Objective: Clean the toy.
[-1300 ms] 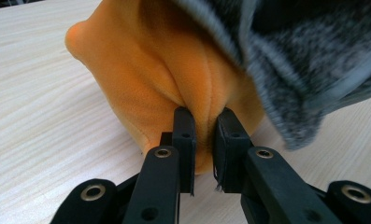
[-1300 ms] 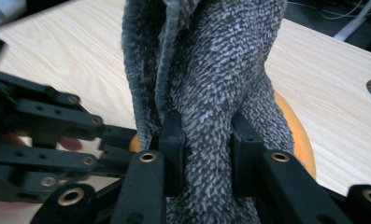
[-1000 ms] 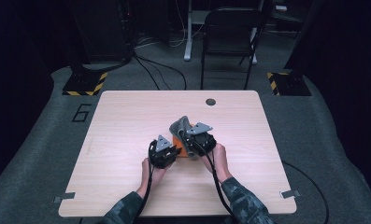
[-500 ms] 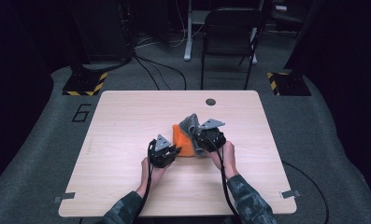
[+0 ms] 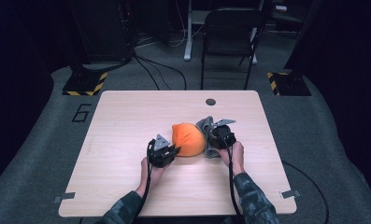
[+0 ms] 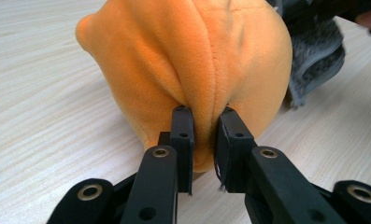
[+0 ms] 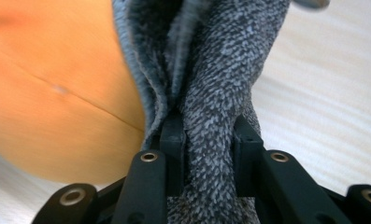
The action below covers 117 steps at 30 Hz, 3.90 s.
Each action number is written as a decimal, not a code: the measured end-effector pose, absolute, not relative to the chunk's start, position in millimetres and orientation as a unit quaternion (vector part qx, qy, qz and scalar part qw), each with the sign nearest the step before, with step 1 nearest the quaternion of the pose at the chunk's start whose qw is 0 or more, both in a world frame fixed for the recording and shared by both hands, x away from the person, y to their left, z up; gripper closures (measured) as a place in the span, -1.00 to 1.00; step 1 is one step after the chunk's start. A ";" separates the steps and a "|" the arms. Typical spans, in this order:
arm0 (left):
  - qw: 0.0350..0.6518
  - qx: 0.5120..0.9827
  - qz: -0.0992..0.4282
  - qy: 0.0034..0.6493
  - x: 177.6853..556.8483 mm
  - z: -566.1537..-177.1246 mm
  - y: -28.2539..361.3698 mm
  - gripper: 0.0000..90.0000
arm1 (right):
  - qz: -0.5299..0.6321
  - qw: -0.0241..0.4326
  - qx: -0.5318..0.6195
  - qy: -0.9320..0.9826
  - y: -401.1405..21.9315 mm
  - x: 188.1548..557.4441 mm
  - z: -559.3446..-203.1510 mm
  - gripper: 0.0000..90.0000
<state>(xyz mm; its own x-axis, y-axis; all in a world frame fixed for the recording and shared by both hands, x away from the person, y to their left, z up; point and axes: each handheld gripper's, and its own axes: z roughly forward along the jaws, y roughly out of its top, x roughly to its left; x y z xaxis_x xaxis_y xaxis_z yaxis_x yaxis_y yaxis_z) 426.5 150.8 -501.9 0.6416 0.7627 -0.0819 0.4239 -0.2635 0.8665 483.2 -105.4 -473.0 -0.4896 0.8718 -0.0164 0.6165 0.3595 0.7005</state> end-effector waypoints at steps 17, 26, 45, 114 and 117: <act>0.475 0.773 0.182 0.378 426.8 -503.2 151.8 0.72 | 0.334 0.189 0.480 0.789 -117.0 486.3 -465.5 0.61; 0.475 0.774 0.183 0.376 426.8 -502.8 151.5 0.70 | 0.408 0.193 0.415 0.790 -87.5 458.7 -421.3 0.61; 0.473 0.778 0.187 0.369 425.0 -502.6 148.3 0.71 | 0.377 0.222 0.359 0.824 -45.7 446.7 -433.9 0.60; 0.460 0.776 0.200 0.382 428.6 -503.6 153.0 0.25 | 0.385 0.179 0.418 0.803 -82.4 466.2 -444.8 0.61; 0.447 0.780 0.219 0.380 426.3 -504.0 148.5 0.03 | 0.383 0.189 0.415 0.803 -79.4 469.1 -447.4 0.62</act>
